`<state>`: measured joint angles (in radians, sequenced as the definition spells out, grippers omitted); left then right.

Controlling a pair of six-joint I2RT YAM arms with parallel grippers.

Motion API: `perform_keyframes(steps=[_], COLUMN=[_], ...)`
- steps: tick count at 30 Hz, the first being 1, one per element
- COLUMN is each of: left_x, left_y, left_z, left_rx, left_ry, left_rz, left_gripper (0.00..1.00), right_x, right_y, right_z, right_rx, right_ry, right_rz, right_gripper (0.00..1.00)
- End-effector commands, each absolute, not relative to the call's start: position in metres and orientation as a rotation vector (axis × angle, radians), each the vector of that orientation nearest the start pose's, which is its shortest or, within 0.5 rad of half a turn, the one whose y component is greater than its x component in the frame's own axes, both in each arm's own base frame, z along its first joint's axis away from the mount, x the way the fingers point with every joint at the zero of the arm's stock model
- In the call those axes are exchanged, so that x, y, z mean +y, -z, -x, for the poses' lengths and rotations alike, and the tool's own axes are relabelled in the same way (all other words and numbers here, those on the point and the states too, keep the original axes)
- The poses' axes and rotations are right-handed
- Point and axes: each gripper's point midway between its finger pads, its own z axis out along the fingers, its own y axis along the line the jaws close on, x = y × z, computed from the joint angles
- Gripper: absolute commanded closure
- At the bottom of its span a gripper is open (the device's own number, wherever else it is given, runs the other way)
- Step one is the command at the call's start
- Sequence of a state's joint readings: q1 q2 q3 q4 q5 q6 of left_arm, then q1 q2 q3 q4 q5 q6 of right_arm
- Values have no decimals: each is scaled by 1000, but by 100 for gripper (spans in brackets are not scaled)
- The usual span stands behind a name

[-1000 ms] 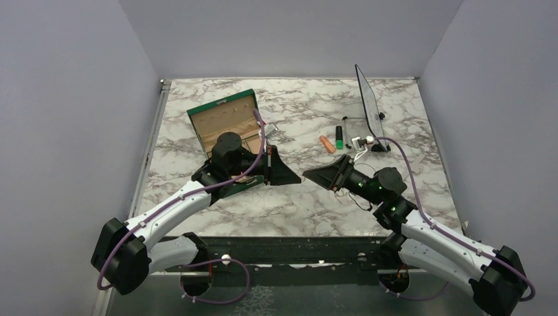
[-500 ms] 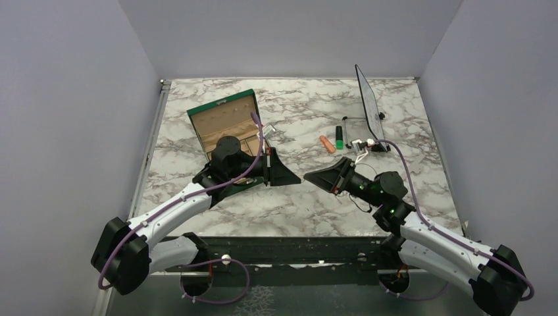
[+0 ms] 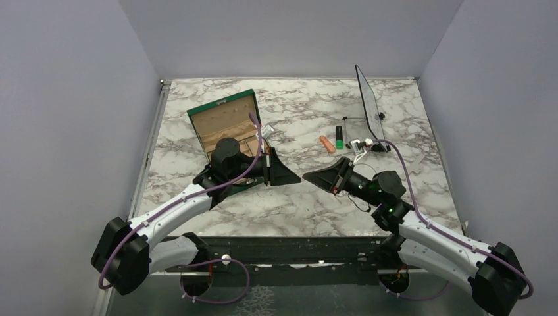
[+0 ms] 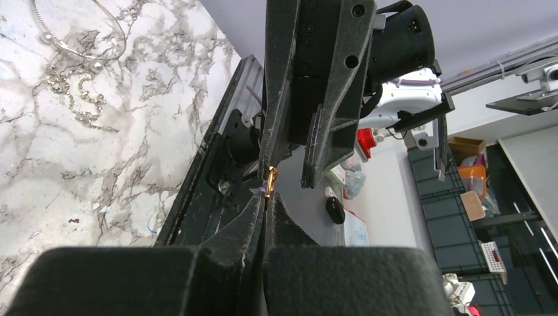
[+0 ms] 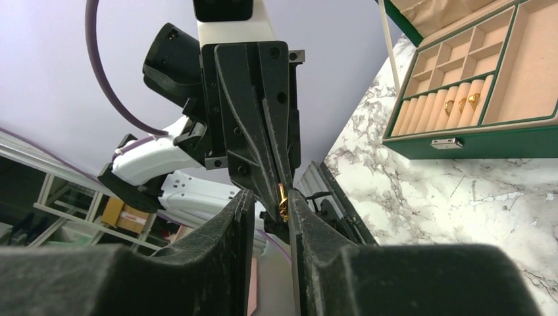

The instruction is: Organize the mixed jewelry

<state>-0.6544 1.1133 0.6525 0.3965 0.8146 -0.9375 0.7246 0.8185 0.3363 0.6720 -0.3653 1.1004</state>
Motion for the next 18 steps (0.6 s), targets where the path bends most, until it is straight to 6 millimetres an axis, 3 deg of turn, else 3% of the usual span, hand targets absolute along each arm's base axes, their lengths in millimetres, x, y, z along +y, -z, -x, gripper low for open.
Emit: perform_keyframes(steps=[1, 6, 10, 13, 18], left_x=[-310, -310, -309, -307, -292], left_y=[-264, -263, -262, -260, -255], left_z=[-167, -168, -169, -170, -184], left_rx=[1883, 1886, 1891, 1894, 1881], left_ry=[1775, 1785, 1788, 1781, 1715], left_rz=[-432, -418, -404, -390, -290], left_gripper=[100, 100, 100, 100, 63], right_x=[278, 281, 283, 284, 287], right_y=[-282, -278, -276, -274, -265], right_z=[-160, -162, -165, -169, -181], right_rx=[1596, 1626, 1659, 1694, 1790], right_ry=[-1751, -1743, -1731, -1705, -1601], right_rz=[102, 106, 93, 84, 78], right_gripper=[73, 81, 98, 99, 99])
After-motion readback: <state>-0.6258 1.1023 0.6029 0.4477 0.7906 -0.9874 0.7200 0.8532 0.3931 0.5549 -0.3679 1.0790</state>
